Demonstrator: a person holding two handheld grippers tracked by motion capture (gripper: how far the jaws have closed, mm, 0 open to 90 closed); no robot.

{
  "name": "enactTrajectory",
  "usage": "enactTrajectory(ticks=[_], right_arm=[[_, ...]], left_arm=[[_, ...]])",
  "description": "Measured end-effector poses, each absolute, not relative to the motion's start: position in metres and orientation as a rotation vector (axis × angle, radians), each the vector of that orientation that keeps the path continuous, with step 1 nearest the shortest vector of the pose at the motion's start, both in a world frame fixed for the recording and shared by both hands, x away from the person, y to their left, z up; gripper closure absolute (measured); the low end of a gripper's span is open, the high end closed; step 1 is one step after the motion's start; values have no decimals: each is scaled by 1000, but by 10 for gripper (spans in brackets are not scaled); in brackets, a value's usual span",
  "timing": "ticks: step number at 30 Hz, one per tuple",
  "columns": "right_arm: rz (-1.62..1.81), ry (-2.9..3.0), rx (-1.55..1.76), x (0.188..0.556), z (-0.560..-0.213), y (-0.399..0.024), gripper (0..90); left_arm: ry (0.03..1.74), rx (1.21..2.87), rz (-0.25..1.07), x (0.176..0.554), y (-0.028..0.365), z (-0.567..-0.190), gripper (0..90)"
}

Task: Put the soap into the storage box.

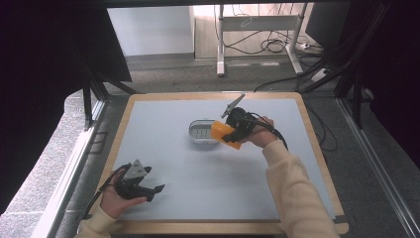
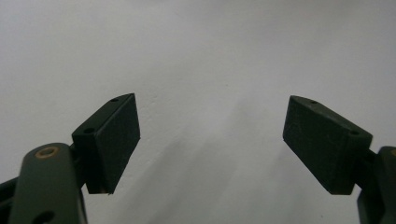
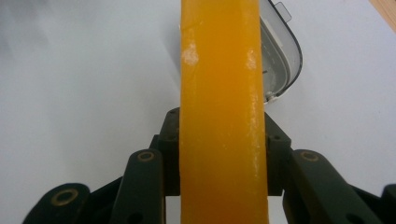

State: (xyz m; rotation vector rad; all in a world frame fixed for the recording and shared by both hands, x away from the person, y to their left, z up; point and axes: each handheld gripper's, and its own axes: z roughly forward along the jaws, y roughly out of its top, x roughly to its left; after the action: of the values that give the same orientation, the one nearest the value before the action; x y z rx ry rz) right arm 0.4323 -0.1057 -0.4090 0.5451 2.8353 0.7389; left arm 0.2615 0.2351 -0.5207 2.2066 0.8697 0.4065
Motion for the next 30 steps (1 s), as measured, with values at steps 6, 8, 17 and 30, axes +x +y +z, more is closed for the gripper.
enactTrajectory(ticks=[6, 8, 17, 30], right_arm=[[736, 2849, 538, 441, -410, -100, 616], [727, 2853, 531, 444, -411, -98, 616], [738, 2875, 464, 452, -414, -88, 616], [760, 2881, 454, 465, -412, -83, 615]], left_arm=[[866, 2209, 409, 262, 234, -520, 189], [866, 2208, 409, 262, 235, -520, 189], [864, 2206, 409, 261, 234, -520, 189], [865, 2208, 413, 262, 234, -520, 189]])
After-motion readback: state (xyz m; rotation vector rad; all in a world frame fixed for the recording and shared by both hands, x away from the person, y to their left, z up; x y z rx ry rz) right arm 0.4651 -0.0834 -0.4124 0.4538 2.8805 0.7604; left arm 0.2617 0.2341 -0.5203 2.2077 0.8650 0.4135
